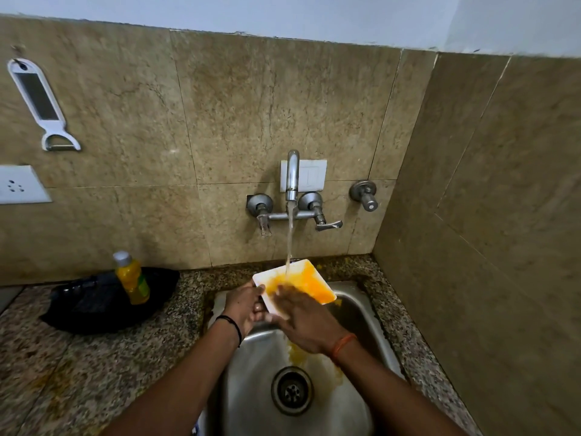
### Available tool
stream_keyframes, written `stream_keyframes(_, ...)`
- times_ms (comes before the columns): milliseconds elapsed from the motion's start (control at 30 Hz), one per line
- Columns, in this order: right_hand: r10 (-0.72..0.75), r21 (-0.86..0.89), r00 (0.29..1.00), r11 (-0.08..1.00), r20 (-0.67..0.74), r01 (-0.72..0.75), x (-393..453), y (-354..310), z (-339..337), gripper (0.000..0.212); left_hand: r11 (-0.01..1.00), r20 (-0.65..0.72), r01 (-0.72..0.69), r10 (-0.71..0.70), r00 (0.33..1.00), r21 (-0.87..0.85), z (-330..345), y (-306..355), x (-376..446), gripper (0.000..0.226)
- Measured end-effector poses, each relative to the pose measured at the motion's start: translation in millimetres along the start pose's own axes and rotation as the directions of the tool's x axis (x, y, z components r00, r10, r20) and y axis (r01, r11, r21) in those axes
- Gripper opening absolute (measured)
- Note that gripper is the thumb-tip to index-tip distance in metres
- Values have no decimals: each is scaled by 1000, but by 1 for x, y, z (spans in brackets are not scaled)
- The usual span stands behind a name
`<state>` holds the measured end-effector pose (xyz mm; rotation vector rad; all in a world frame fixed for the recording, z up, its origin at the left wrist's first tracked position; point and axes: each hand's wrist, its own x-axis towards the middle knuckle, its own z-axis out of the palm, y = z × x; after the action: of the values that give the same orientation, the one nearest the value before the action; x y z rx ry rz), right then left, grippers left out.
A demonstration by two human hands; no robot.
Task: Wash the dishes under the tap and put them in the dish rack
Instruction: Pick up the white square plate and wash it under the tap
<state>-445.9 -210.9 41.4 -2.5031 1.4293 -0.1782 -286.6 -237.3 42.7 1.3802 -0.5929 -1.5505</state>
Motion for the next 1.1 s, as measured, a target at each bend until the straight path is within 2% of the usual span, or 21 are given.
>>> stream_keyframes(67,-60,8,998,998,-23,60,-4,0,2,64,1000,-1,-2,2,1000,-29,-2,-1,1,22)
stream_keyframes(167,140,-135,984,979,-109,-155,-3,21,-13,66,997,20,22,-20,1000,-76,-2,2,-2,18)
stream_keyframes(200,166,-159,981,971,-103,-181,-4,21,-13,69,996,30,28,-26,999,-84,0,2,-2,17)
stream_keyframes(300,-1,-50,1000,999,-20,0,-13,6,1,75,994,33,33,-29,999,-104,1,2,-1,16)
stream_keyframes(367,-36,-1,999,999,-33,36,-18,6,3,71,992,32,31,-27,999,-122,-1,-2,1,14)
stream_keyframes(467,164,-95,979,980,-123,-176,-14,21,-10,66,984,58,38,-28,998,-177,-3,-3,0,13)
stream_keyframes(500,190,-118,975,972,-118,-204,-13,19,-11,68,983,69,42,-30,997,-180,-2,-3,0,14)
stream_keyframes(600,33,-3,999,999,-16,-33,-15,3,3,73,988,80,45,-33,996,-149,0,-3,-2,16)
stream_keyframes(667,4,41,1000,999,-8,-4,-16,3,4,69,987,74,47,-36,997,-156,-1,-5,-3,16)
stream_keyframes(733,127,-47,990,990,-63,-130,-15,13,-5,66,983,64,45,-35,997,-176,-3,-6,-4,17)
stream_keyframes(800,235,-122,969,962,-79,-244,-16,13,-8,74,983,68,46,-34,997,-178,-3,-7,-5,16)
stream_keyframes(833,214,-116,975,969,-57,-219,-17,7,-5,78,984,75,42,-30,997,-171,-3,-8,-5,17)
stream_keyframes(900,82,-16,997,997,3,-82,-19,-6,7,80,988,80,38,-27,996,-148,-3,-10,-5,20)
stream_keyframes(967,4,33,1000,999,2,-4,-19,-5,10,74,990,74,32,-21,997,-140,-4,-12,-2,23)
stream_keyframes(1000,27,4,999,1000,-29,-27,-17,2,7,69,988,75,24,-12,997,-153,-5,-12,-2,24)
stream_keyframes(1100,235,-152,964,956,-125,-253,-12,18,-6,72,983,82,23,-8,997,-181,-5,-12,-2,22)
